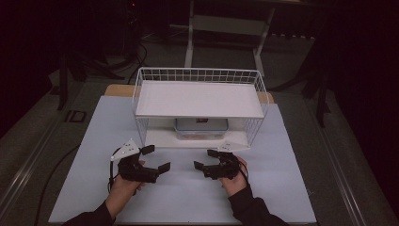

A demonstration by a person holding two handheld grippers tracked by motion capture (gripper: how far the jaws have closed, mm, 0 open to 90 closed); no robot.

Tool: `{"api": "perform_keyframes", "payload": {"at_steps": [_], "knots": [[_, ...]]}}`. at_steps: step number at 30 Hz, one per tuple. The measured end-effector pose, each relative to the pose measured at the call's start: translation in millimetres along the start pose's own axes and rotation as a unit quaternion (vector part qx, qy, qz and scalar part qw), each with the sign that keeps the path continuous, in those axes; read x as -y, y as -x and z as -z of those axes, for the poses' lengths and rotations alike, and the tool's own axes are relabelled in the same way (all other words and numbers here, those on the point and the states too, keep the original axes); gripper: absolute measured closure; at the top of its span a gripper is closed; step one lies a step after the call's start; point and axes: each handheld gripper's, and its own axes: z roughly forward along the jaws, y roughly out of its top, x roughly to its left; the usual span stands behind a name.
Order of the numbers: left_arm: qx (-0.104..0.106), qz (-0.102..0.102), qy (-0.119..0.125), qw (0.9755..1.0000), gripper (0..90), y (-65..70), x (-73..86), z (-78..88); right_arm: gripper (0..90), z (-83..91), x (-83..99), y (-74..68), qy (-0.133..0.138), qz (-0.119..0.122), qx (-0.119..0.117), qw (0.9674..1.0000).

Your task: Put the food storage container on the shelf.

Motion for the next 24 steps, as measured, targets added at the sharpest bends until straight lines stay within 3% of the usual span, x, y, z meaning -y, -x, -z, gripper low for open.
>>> {"api": "perform_keyframes", "payload": {"at_steps": [7, 12, 18, 24], "knots": [[-0.003, -0.004, 0.003, 1.0, 0.0, 0.1, 0.9, 2.1, 17.4, 25.9, 11.4, -5.4, 0.004, 0.021, 0.017, 0.9996], [-0.004, -0.008, -0.004, 1.0, 0.0, -0.8, 3.2, 1.4, 17.0, 46.3, 18.9, -3.2, 0.012, 0.052, 0.029, 0.9981], [0.0, -0.005, -0.003, 1.0, 0.0, -0.6, 3.8, 0.5, 17.2, 60.5, 24.1, 3.1, 0.016, 0.047, 0.051, 0.9975], [0.005, -0.007, -0.006, 0.9999, 0.0, -0.1, 5.3, -1.2, 17.4, 64.5, 25.2, 7.8, 0.019, 0.029, 0.055, 0.9979]]}}
